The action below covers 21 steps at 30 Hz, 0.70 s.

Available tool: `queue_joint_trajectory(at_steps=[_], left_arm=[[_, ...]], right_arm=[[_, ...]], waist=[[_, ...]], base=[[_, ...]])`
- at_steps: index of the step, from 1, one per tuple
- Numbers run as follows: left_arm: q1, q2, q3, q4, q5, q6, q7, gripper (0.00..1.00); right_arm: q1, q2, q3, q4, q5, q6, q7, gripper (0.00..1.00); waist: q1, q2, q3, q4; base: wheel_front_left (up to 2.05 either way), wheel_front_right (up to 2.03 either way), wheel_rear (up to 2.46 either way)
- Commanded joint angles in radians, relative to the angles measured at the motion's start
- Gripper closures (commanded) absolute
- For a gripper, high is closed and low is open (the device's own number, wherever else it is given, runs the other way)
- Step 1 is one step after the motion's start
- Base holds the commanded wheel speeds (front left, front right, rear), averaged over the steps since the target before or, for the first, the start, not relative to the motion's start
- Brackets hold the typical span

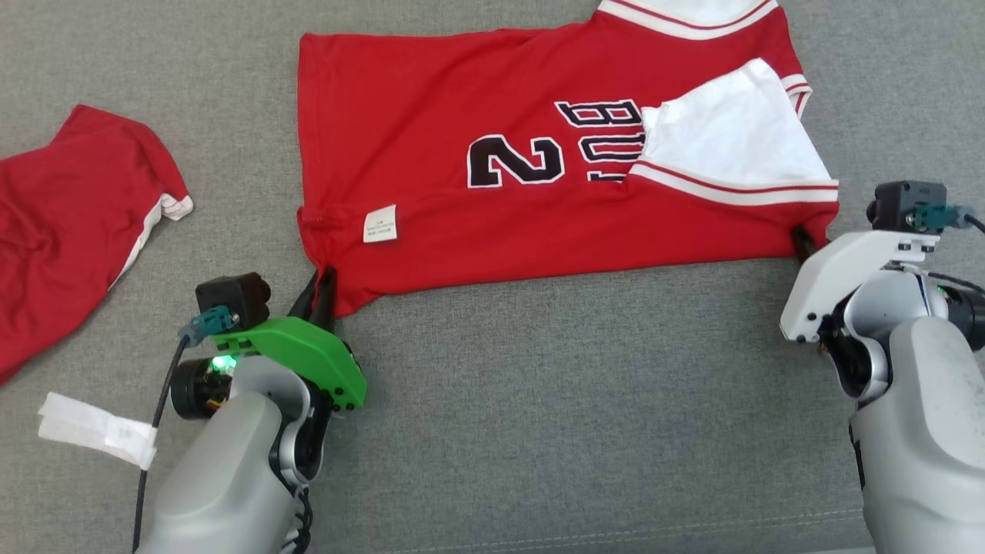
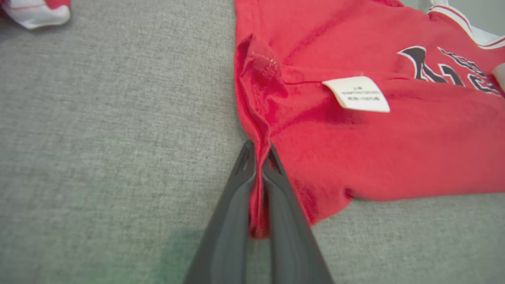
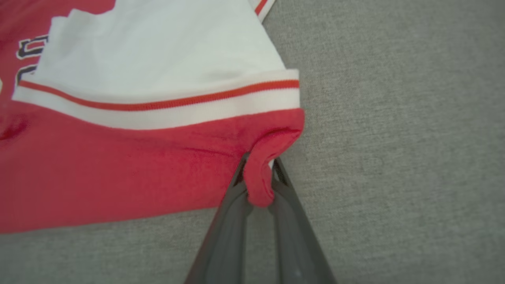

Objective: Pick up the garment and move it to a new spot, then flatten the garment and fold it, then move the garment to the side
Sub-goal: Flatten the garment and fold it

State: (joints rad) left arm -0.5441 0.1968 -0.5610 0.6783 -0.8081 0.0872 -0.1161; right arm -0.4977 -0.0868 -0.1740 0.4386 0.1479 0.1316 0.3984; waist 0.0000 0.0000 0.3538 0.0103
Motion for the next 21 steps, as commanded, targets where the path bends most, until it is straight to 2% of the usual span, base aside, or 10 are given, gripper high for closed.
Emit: queue_joint_trajectory(at_steps=[1,5,13,17,21], left_arm=[[0.069,-0.002,-0.018,0.019,-0.006,-0.004,0.014,1.00],[0.127,0.022,-0.018,-0.022,-0.015,0.001,0.008,1.00],[0.259,0.059,-0.006,-0.165,-0.035,0.061,0.016,1.00],[0.316,0.083,-0.001,-0.221,-0.042,0.109,0.047,1.00],[0.358,0.095,-0.004,-0.266,-0.059,0.142,0.090,1.00]], right_arm=[[0.044,0.000,-0.001,-0.009,0.013,-0.002,-0.001,1.00],[0.140,0.004,-0.005,-0.113,0.046,-0.002,0.006,1.00],[0.370,0.027,-0.060,-0.338,0.081,-0.002,0.052,1.00],[0.458,0.032,-0.080,-0.392,0.090,-0.002,0.067,1.00],[0.506,0.033,-0.076,-0.372,0.135,-0.002,0.063,0.99]], waist=[[0.0000,0.0000,-0.031,0.003],[0.0000,0.0000,-0.088,0.004],[0.0000,0.0000,-0.156,0.012],[0.0000,0.0000,-0.162,0.008],[0.0000,0.0000,-0.161,0.004]], base=[[0.00,0.00,0.00],[0.00,0.00,0.00],[0.00,0.00,0.00],[0.00,0.00,0.00],[0.00,0.00,0.00]])
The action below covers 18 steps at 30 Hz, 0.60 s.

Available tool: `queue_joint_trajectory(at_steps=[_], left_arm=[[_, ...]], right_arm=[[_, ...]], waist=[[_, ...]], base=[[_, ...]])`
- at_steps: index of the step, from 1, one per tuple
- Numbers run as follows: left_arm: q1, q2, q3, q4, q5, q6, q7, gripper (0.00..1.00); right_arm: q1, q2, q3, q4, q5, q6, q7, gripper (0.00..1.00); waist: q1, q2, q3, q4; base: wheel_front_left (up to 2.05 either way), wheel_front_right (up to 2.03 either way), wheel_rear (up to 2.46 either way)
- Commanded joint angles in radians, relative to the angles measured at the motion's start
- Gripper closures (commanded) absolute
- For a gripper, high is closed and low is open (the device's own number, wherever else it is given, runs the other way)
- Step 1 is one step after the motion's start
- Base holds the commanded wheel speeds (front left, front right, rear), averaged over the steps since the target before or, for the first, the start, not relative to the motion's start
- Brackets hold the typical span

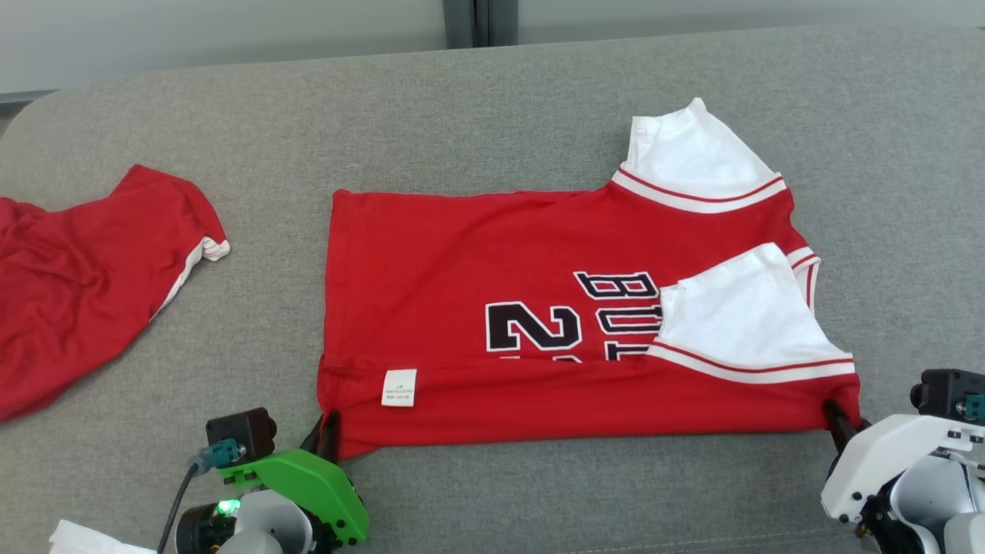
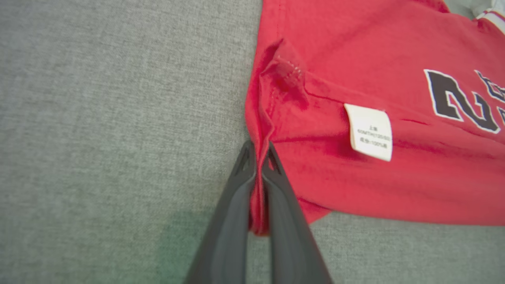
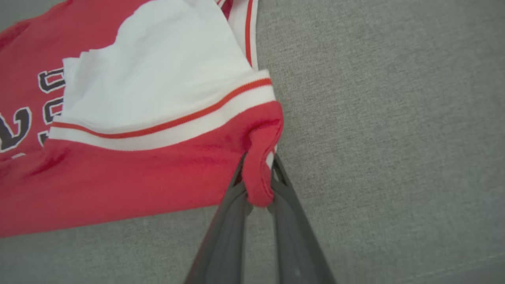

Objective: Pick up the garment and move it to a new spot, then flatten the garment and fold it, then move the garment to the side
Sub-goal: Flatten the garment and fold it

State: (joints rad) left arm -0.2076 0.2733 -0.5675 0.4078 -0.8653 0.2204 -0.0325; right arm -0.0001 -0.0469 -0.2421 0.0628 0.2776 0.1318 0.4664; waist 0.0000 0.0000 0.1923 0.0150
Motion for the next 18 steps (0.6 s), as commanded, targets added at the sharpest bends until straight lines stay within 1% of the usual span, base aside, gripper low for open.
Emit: queue_joint_trajectory(at_steps=[1,2,5,8,10,12,14,16,18], left_arm=[[0.026,0.020,0.004,-0.005,-0.003,0.014,0.008,0.73],[0.032,0.023,0.006,-0.014,-0.005,0.021,0.014,0.00],[0.039,0.026,0.005,-0.027,-0.016,0.030,0.036,0.00],[0.042,0.030,0.009,-0.022,-0.030,0.055,0.069,0.00],[0.044,0.037,0.019,-0.024,-0.040,0.064,0.079,0.00],[0.036,0.047,0.036,-0.038,-0.048,0.066,0.082,0.00],[0.017,0.056,0.050,-0.062,-0.062,0.058,0.094,0.00],[-0.058,0.088,0.066,-0.126,-0.055,0.065,0.129,0.00],[-0.111,0.112,0.063,-0.155,-0.040,0.076,0.173,0.00]], right_arm=[[0.016,-0.007,-0.005,0.014,0.010,-0.002,-0.007,0.57],[0.017,-0.007,-0.002,0.024,0.014,-0.002,-0.013,0.00],[-0.004,-0.005,-0.008,0.050,0.006,-0.002,-0.035,0.00],[-0.052,-0.005,-0.019,0.072,-0.027,-0.001,-0.052,0.00],[-0.086,-0.005,-0.021,0.070,-0.051,-0.001,-0.053,0.00],[-0.127,-0.005,-0.021,0.057,-0.066,-0.001,-0.046,0.00],[-0.165,-0.005,-0.031,0.035,-0.076,-0.001,-0.046,0.00],[-0.239,-0.004,-0.043,0.006,-0.112,-0.001,-0.025,0.00],[-0.302,-0.007,-0.035,0.003,-0.120,-0.001,-0.002,0.00]], waist=[[0.0000,0.0000,0.001,-0.001],[0.0000,0.0000,0.002,-0.002],[0.0000,0.0000,0.004,-0.004],[0.0000,0.0000,0.006,-0.004],[0.0000,0.0000,0.007,-0.002],[0.0000,0.0000,0.008,0.004],[0.0000,0.0000,0.009,0.014],[0.0000,0.0000,0.023,0.024],[0.0000,0.0000,0.040,0.025]], base=[[0.00,0.00,0.00],[0.00,0.00,0.00],[0.00,0.00,0.00],[0.00,0.00,0.00],[0.00,0.00,0.00],[0.00,0.00,0.00],[0.00,0.00,0.00],[0.00,0.00,0.00],[0.00,0.00,0.00]])
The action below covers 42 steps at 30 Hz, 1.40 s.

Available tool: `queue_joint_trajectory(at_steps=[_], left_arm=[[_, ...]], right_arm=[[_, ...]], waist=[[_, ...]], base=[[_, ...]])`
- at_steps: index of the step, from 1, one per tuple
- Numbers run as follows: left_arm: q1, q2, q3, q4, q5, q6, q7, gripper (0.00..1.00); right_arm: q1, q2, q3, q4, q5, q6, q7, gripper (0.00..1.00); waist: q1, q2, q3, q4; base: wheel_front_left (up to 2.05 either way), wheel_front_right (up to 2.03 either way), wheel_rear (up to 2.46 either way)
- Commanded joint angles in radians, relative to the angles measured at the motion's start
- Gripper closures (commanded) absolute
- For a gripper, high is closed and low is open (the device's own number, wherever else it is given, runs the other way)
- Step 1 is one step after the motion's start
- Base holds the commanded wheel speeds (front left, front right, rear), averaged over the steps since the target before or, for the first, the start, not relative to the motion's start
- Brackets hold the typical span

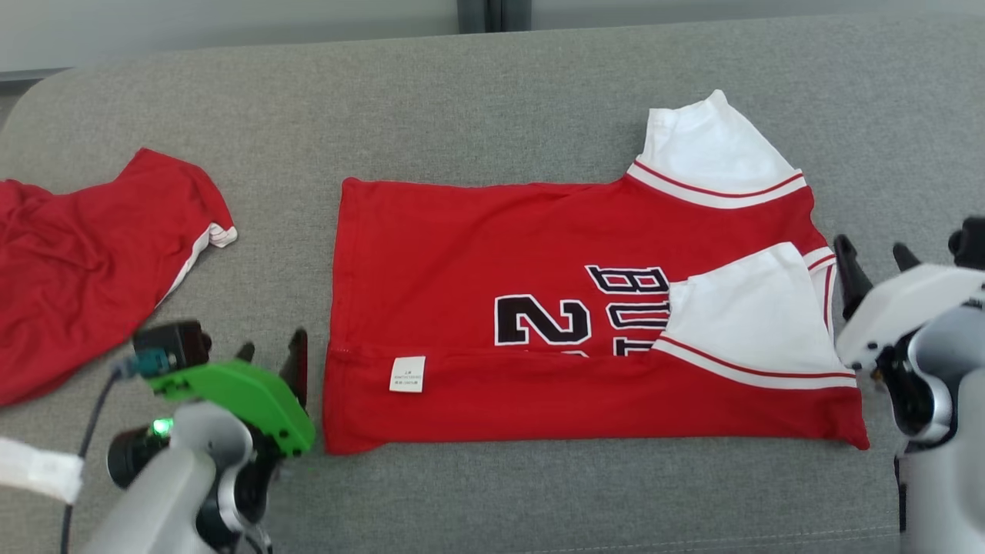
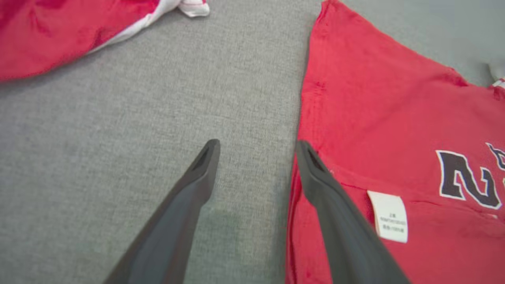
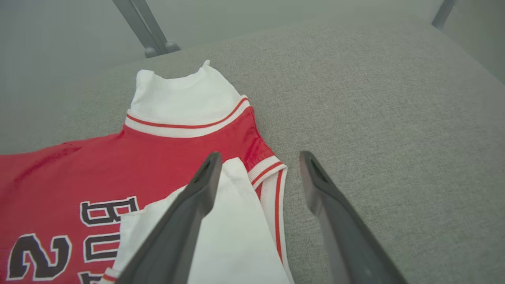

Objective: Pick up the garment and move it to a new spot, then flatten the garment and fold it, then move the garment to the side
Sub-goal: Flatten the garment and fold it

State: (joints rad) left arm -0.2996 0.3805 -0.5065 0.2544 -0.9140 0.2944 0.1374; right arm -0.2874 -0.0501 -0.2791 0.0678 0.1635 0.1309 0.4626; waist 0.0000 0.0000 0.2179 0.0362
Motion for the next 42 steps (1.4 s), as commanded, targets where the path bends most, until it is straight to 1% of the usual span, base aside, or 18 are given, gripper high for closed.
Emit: queue_joint_trajectory(at_steps=[1,3,6,9,12,15,18,22,25,28,29,30,33,38,42], left_arm=[[-0.052,0.013,-0.002,-0.008,0.014,0.003,0.030,0.00],[-0.129,0.010,-0.009,-0.003,0.008,-0.003,0.082,0.00],[-0.254,-0.016,-0.007,0.030,-0.006,-0.016,0.136,0.00],[-0.364,-0.037,-0.028,0.094,-0.003,-0.041,0.193,0.00],[-0.465,-0.054,-0.051,0.161,0.015,-0.063,0.230,0.00],[-0.533,-0.050,-0.070,0.226,0.042,-0.079,0.237,0.00],[-0.586,-0.060,-0.094,0.275,0.064,-0.108,0.241,0.00],[-0.632,-0.075,-0.106,0.321,0.080,-0.129,0.228,0.00],[-0.650,-0.095,-0.116,0.350,0.085,-0.139,0.215,0.00],[-0.659,-0.105,-0.139,0.386,0.102,-0.131,0.212,0.01],[-0.661,-0.108,-0.149,0.395,0.111,-0.133,0.216,0.53],[-0.659,-0.112,-0.158,0.404,0.115,-0.135,0.221,1.00],[-0.650,-0.126,-0.180,0.415,0.127,-0.136,0.227,1.00],[-0.624,-0.137,-0.195,0.399,0.139,-0.134,0.198,1.00],[-0.612,-0.149,-0.198,0.378,0.141,-0.128,0.173,1.00]], right_arm=[[-0.051,-0.013,0.011,0.005,-0.010,0.000,0.019,0.00],[-0.122,-0.036,0.028,0.026,-0.008,0.000,0.049,0.00],[-0.234,-0.068,0.070,0.066,0.013,0.000,0.096,0.00],[-0.346,-0.101,0.121,0.115,0.037,0.000,0.137,0.00],[-0.438,-0.135,0.193,0.161,0.045,0.000,0.165,0.00],[-0.510,-0.166,0.262,0.197,0.056,0.000,0.169,0.00],[-0.563,-0.197,0.309,0.234,0.070,0.000,0.160,0.00],[-0.608,-0.227,0.333,0.268,0.091,0.000,0.141,0.00],[-0.623,-0.246,0.333,0.291,0.099,0.000,0.125,0.00],[-0.630,-0.263,0.342,0.312,0.098,0.000,0.120,0.00],[-0.632,-0.267,0.347,0.317,0.101,0.000,0.122,0.00],[-0.635,-0.274,0.351,0.322,0.104,0.000,0.127,0.00],[-0.645,-0.301,0.363,0.326,0.109,0.000,0.134,0.00],[-0.667,-0.345,0.388,0.328,0.140,0.000,0.155,0.00],[-0.694,-0.367,0.410,0.342,0.145,0.000,0.174,0.00]], waist=[[0.0000,0.0000,0.027,0.004],[0.0000,0.0000,0.054,0.007],[0.0000,0.0000,0.104,0.008],[0.0000,0.0000,0.157,-0.001],[0.0000,0.0000,0.200,-0.011],[0.0000,0.0000,0.233,-0.025],[0.0000,0.0000,0.265,-0.035],[0.0000,0.0000,0.296,-0.037],[0.0000,0.0000,0.309,-0.035],[0.0000,0.0000,0.318,-0.032],[0.0000,0.0000,0.321,-0.031],[0.0000,0.0000,0.324,-0.029],[0.0000,0.0000,0.333,-0.018],[0.0000,0.0000,0.349,0.011],[0.0000,0.0000,0.368,0.036]], base=[[0.00,0.00,0.00],[0.00,0.00,0.00],[0.00,0.00,0.00],[0.00,0.00,0.00],[0.00,0.00,0.00],[0.00,0.00,0.00],[0.00,0.00,0.00],[0.00,0.00,0.00],[0.00,0.00,0.00],[0.00,0.00,0.00],[0.00,0.00,0.00],[0.00,0.00,0.00],[0.00,0.00,0.00],[0.00,0.00,0.00],[0.00,0.00,0.00]])
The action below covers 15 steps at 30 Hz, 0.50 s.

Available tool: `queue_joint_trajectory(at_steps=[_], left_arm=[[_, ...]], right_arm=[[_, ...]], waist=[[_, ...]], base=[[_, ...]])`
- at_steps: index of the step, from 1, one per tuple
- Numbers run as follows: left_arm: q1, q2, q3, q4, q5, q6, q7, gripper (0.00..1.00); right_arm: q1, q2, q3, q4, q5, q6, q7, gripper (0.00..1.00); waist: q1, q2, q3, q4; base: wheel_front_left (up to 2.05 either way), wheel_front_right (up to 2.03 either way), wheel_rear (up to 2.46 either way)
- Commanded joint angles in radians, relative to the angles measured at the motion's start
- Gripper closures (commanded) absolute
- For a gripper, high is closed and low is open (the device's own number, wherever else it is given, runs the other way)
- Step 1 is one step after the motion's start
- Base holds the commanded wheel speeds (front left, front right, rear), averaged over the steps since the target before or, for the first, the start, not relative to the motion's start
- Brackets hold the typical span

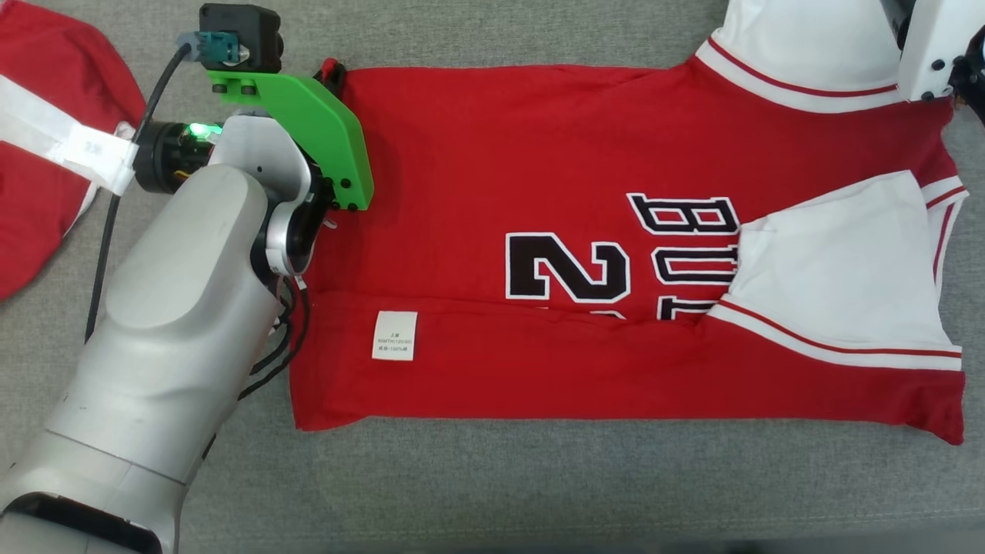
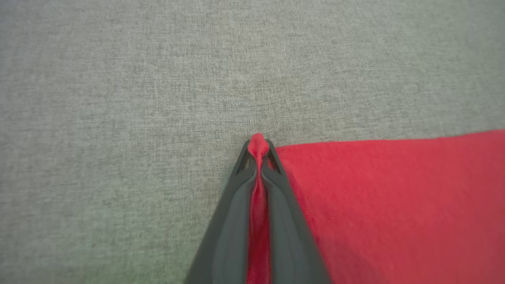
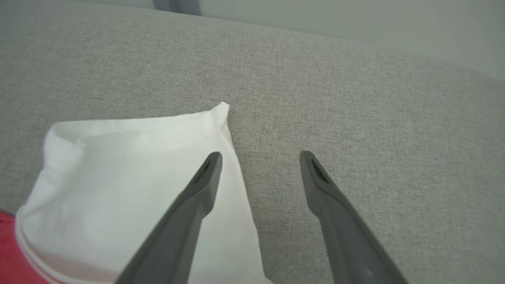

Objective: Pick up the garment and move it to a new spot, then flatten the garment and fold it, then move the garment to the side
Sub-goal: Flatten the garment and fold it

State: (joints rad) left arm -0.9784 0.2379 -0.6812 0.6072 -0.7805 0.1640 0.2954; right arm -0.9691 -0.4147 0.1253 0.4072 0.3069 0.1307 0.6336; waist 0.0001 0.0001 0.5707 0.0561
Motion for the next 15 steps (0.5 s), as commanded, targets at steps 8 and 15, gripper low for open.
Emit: queue_joint_trajectory(at_steps=[8,15], left_arm=[[0.079,-0.037,-0.033,0.016,-0.001,-0.006,-0.018,1.00],[0.070,-0.059,-0.029,0.038,-0.006,-0.017,-0.064,1.00]], right_arm=[[-0.062,-0.002,0.019,0.086,-0.020,0.000,0.006,0.00],[-0.052,0.002,0.030,0.179,0.016,0.000,0.032,1.00]], waist=[[-0.0001,-0.0001,0.050,0.057],[-0.0001,-0.0001,0.049,0.078]], base=[[0.00,0.00,0.00],[0.00,0.00,0.00]])
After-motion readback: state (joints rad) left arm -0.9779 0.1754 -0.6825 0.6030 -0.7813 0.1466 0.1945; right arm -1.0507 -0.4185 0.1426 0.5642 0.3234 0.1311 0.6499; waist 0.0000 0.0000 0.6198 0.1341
